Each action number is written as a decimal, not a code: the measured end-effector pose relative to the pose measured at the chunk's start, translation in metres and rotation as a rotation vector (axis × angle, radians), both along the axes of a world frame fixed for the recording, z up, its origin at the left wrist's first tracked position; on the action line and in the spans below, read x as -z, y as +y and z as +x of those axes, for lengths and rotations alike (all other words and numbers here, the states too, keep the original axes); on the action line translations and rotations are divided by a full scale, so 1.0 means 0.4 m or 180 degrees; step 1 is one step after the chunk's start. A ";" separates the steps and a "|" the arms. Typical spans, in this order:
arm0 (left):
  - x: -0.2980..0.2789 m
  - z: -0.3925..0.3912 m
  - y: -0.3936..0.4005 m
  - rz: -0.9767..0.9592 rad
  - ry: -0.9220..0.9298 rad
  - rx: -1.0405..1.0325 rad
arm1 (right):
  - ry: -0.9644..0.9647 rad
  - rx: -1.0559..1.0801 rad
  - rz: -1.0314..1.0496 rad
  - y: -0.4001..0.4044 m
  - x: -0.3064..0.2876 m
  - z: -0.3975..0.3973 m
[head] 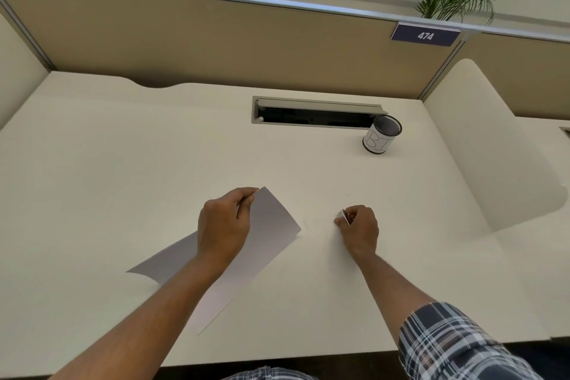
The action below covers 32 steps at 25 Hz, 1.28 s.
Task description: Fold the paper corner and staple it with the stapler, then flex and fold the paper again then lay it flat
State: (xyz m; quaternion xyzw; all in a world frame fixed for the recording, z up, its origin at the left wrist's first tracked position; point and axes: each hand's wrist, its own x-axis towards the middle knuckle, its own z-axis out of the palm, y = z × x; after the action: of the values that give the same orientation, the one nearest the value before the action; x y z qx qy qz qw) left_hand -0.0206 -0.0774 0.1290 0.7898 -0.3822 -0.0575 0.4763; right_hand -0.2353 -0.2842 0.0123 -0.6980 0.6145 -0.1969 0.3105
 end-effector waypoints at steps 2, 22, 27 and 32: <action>-0.003 -0.003 0.005 -0.0065 0.0027 0.0011 | -0.0020 -0.0005 -0.0025 0.010 -0.001 -0.005; -0.108 0.023 0.036 -0.1169 0.1951 -0.0290 | -0.2893 -0.0807 0.2097 0.192 -0.188 0.102; -0.096 0.043 0.059 -0.0976 0.1828 0.0085 | -0.3000 -0.0639 0.1415 0.207 -0.290 0.138; -0.086 0.040 0.075 -0.0920 0.1179 -0.0031 | -0.2935 -0.0600 0.0500 0.257 -0.329 0.146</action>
State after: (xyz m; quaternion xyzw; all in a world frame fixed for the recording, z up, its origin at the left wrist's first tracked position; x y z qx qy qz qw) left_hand -0.0044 -0.0474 0.1635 0.6912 -0.2887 -0.1437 0.6467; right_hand -0.1767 -0.1812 0.1439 -0.5651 0.3596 -0.4100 0.6191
